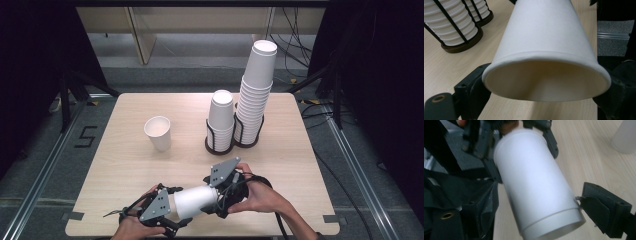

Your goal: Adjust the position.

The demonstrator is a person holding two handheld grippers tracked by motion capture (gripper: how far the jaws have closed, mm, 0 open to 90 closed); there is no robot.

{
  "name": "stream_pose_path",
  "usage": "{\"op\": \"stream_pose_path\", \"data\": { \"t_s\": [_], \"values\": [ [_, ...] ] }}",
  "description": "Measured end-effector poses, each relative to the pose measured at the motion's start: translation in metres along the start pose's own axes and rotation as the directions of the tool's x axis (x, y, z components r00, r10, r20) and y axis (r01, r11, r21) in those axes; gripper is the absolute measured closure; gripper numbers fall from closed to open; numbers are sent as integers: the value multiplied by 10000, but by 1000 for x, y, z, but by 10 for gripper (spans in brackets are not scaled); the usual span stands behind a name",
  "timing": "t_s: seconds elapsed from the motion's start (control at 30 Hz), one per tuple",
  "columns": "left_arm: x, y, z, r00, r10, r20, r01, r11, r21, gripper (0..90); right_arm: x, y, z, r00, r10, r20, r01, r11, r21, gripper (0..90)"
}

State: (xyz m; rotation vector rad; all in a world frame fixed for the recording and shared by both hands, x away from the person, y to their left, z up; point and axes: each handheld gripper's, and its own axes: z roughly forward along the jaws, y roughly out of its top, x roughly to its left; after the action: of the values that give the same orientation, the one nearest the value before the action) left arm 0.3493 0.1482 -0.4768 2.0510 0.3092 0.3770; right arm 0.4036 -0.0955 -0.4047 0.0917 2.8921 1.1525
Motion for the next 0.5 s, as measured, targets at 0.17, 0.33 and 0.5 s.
{"op": "stream_pose_path", "data": {
  "t_s": [0.17,0.33,0.5],
  "values": [
    [-1,2,-2,9996,241,158,-242,9997,28,100,4,0,8,9982,-601,42,596,9959,682,158],
    [-2,3,-2,9985,351,414,-348,9994,-86,100,7,-2,18,9938,-1102,-128,1109,9861,1240,157],
    [-3,5,-3,9973,453,585,-440,9988,-226,104,11,-3,27,9903,-1354,-301,1385,9763,1664,171]
  ]
}}
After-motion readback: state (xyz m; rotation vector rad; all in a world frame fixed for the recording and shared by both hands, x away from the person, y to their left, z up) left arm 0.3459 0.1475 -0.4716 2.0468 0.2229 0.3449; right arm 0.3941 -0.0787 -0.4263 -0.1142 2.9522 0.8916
